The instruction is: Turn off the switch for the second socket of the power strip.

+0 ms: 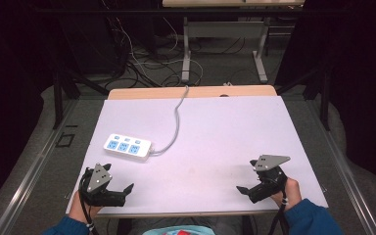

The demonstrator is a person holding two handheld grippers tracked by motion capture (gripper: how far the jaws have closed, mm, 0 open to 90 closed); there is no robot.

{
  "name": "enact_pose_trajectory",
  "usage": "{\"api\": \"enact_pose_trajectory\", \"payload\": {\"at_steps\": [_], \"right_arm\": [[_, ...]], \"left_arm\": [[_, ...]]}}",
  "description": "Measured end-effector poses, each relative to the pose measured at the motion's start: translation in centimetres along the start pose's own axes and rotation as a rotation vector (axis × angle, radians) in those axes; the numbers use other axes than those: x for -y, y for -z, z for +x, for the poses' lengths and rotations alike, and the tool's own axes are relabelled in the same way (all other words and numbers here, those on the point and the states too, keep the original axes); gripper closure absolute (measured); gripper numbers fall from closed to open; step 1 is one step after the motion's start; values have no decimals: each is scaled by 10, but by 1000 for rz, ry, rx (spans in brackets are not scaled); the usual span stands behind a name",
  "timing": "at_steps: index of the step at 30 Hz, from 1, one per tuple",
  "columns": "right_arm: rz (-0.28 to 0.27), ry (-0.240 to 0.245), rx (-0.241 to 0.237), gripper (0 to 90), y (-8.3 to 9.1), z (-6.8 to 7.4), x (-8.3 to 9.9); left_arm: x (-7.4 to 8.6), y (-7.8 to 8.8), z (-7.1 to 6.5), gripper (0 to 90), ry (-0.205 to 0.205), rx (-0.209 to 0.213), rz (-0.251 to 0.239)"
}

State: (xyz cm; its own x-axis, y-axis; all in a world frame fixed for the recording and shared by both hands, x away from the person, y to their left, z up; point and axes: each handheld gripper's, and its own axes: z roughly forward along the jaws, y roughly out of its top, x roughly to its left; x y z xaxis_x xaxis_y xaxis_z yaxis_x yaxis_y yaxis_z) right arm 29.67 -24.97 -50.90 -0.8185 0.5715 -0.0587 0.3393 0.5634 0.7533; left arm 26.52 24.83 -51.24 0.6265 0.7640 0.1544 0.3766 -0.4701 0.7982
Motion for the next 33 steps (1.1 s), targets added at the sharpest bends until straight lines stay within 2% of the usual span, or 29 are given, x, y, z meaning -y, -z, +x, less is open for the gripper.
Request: {"api": "enact_pose_trajectory", "payload": {"at_steps": [2, 7, 9, 15, 17, 19, 24, 26, 33], "right_arm": [[-13, -15, 16, 3, 0, 2, 0], [-3, -4, 10, 4, 2, 1, 0], [-24, -6, 12, 4, 1, 1, 1], [-14, -2, 11, 7, 2, 1, 1], [-20, -2, 17, 14, 1, 1, 1], [-13, -2, 17, 16, 1, 1, 1], [-3, -15, 13, 16, 1, 2, 1], [-7, -12, 20, 16, 1, 2, 1], [3, -13, 16, 15, 0, 1, 1]], "left_arm": [[0, 0, 0, 1, -1, -4, 0], [-1, 0, -1, 1, -6, -15, 12], [-2, 0, -1, 1, 1, -16, 20], [-3, 0, 1, 1, 21, -34, 20], [-4, 0, 4, 1, 7, -43, 27], [-4, -1, 4, 1, 13, -47, 24], [-6, -3, 7, 1, 29, -43, 43], [-6, -4, 10, 1, 21, -49, 44], [-8, -8, 16, 1, 47, -46, 61]]}}
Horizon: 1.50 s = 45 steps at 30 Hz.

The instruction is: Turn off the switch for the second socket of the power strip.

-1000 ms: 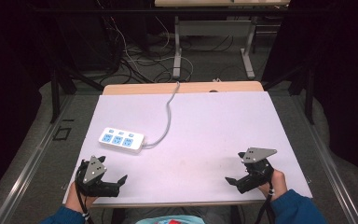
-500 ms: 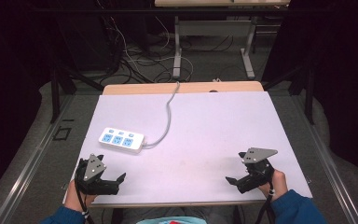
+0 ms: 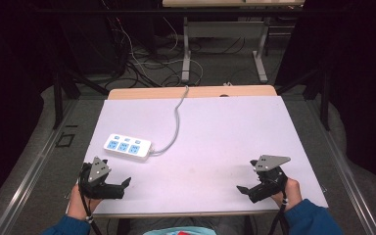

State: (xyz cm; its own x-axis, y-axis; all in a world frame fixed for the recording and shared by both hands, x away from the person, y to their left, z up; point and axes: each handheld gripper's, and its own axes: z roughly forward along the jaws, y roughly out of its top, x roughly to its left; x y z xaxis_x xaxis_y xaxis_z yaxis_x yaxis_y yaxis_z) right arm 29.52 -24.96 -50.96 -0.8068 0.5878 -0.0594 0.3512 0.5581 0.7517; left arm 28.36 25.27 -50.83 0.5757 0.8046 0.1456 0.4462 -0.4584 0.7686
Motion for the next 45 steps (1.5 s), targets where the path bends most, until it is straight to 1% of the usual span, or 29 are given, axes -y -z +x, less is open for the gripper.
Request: {"api": "enact_pose_trajectory", "payload": {"at_steps": [1, 2, 3, 5, 6, 8, 9, 12, 13, 16, 18, 19, 20, 22, 24, 25, 26, 27, 29, 30, 32, 35, 36, 38, 39, 40, 41, 44, 45], "right_arm": [[9, -1, -6, 15, 0, 0, 0], [13, 0, -9, 15, 0, -1, 0], [1, -2, -2, 15, -1, 0, 1], [3, -1, -5, 15, 0, 0, 0], [11, -1, -6, 15, 0, 0, 0], [8, -1, -3, 15, 0, 0, 0], [7, 2, -5, 15, 0, 0, 0], [14, -1, -5, 15, 0, -1, 0], [13, -1, -7, 15, 0, -1, 0], [4, -2, -1, 15, -1, 0, 0], [4, -2, -2, 15, -1, -1, 0], [4, -3, -1, 15, -1, -1, 0], [6, 0, -4, 16, -1, -1, 0], [6, -1, -4, 15, -1, 0, 0], [4, -2, -3, 16, -1, 0, 0], [1, -1, -2, 16, -1, 0, 0], [1, -1, -2, 16, -1, -1, 1], [-9, -3, -1, 15, -2, 0, 1], [-2, -2, -4, 16, -2, -1, 1], [-2, -2, -2, 16, -2, -1, 1], [10, -1, -6, 16, -1, -1, 1], [5, -3, 0, 16, -1, -1, 1], [6, -1, -4, 16, -1, -1, 1], [-2, -3, -1, 16, -2, -1, 1], [-2, -3, -1, 16, -2, -1, 1], [1, -4, 4, 16, -2, 0, 1], [13, -1, -6, 16, -1, -1, 0], [13, 4, -4, 16, -1, -1, 0], [8, 6, -1, 16, -1, -1, 0]], "left_arm": [[0, -1, 1, 1, -7, -11, -3], [-1, -1, 1, 1, -6, -3, 8], [-1, -3, 1, 1, -1, -9, 4], [-2, -5, 3, 1, -4, -13, 15], [-3, -7, 4, 1, 3, -18, 10], [-3, -8, 4, 1, 6, -15, 17], [-4, -10, 5, 1, 11, -23, 12], [-5, -12, 6, 1, 12, -27, 17], [-5, -14, 6, 1, 16, -19, 23], [-7, -18, 7, 1, 23, -28, 26], [-7, -19, 8, 1, 16, -31, 19], [-8, -19, 8, 1, 26, -25, 23], [-8, -20, 9, 1, 22, -38, 14], [-10, -21, 10, 1, 31, -38, 9], [-11, -22, 12, 1, 24, -52, 1], [-12, -23, 11, 1, 39, -46, 1], [-12, -23, 12, 1, 22, -57, 2], [-13, -25, 13, 1, 25, -61, -1], [-14, -26, 12, 1, 34, -55, 2], [-15, -27, 14, 1, 21, -55, 6], [-16, -29, 15, 1, 26, -59, 4], [-18, -33, 16, 1, 30, -63, 6], [-19, -35, 18, 1, 29, -63, 17], [-20, -36, 18, 1, 24, -64, 13], [-20, -37, 19, 1, 28, -66, 14], [-21, -37, 19, 1, 29, -70, 16], [-21, -38, 20, 1, 25, -68, 21], [-22, -40, 20, 1, 28, -75, 15], [-23, -41, 21, 1, 19, -70, 24]]}}
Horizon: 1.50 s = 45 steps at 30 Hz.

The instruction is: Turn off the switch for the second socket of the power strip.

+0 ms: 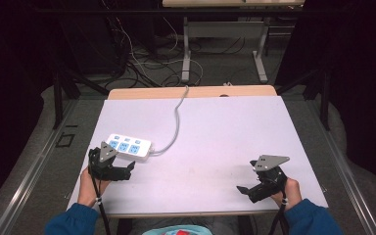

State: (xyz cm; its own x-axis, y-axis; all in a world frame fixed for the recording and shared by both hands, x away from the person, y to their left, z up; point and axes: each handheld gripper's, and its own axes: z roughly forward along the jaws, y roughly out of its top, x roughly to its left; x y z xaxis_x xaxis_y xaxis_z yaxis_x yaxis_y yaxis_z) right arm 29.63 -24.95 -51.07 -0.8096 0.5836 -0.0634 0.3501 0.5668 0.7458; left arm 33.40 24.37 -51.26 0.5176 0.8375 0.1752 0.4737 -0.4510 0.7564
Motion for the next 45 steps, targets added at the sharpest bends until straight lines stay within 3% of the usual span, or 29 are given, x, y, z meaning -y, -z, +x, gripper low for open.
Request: {"api": "enact_pose_trajectory", "payload": {"at_steps": [2, 8, 18, 23, 28, 32, 39, 45], "right_arm": [[-1, 4, -3, 16, 0, 0, 0], [4, 3, -4, 16, 0, -1, 0], [14, -5, -10, 16, 0, -1, 0], [18, -2, -7, 16, -1, -1, 0], [17, -4, -1, 19, -1, 0, 0], [13, -6, -1, 20, -3, 0, 1], [13, 4, -4, 20, -3, 0, 0], [33, 9, -6, 22, -3, -1, 0]], "left_arm": [[-2, -4, 0, 1, 19, 7, -14], [-6, -8, 2, 1, 6, -7, -12], [-12, -13, 7, 1, 21, 0, -12], [-16, -17, 12, 1, -5, -4, -4], [-19, -20, 13, 1, 8, -3, 1], [-21, -22, 18, 1, -7, -12, 15], [-23, -29, 25, 1, 27, 3, 26], [-25, -36, 30, 1, 17, -11, 29]]}}
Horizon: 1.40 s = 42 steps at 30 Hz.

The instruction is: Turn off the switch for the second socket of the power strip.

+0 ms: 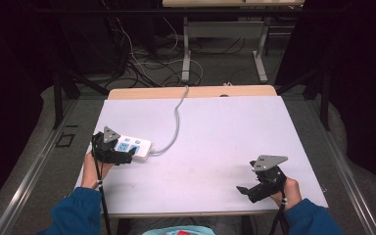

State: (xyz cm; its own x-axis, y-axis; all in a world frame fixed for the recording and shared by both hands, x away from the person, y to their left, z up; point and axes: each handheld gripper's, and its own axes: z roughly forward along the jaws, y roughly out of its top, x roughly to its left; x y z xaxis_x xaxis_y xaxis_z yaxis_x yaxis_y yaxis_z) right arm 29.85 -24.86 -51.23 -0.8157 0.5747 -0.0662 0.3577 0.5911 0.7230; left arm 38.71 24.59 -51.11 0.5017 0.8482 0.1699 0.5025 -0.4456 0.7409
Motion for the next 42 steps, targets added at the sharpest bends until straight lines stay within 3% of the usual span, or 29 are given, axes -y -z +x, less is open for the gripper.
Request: {"api": "enact_pose_trajectory", "payload": {"at_steps": [6, 15, 16, 28, 32, 34, 35, 36, 41, 42], "right_arm": [[-4, -6, -1, 22, 0, 1, 0], [-3, 0, 2, 23, 0, 0, 0], [-3, 0, 2, 23, 0, 0, 0], [4, -4, 3, 23, 0, 1, 0], [-1, -10, 7, 24, -1, 2, 0], [5, -12, 4, 24, -1, 2, 0], [5, -12, 4, 24, -1, 2, 0], [4, -11, 4, 25, -1, 1, 0], [8, -10, 2, 25, -1, 2, 0], [8, -10, 2, 25, -1, 2, 0]], "left_arm": [[-2, -5, 1, 1, 4, -1, 23], [-10, -12, 12, 1, 23, -5, 17], [-11, -14, 13, 1, 15, -22, 18], [-15, -24, 23, 28, 54, -22, 32], [-16, -27, 25, 114, 60, -37, 33], [-16, -28, 26, 220, 57, -31, 34], [-16, -28, 26, 220, 55, -32, 35], [-16, -28, 26, 319, 54, -35, 38], [-16, -30, 27, 494, 46, -21, 28], [-16, -30, 27, 494, 45, -21, 25]]}}
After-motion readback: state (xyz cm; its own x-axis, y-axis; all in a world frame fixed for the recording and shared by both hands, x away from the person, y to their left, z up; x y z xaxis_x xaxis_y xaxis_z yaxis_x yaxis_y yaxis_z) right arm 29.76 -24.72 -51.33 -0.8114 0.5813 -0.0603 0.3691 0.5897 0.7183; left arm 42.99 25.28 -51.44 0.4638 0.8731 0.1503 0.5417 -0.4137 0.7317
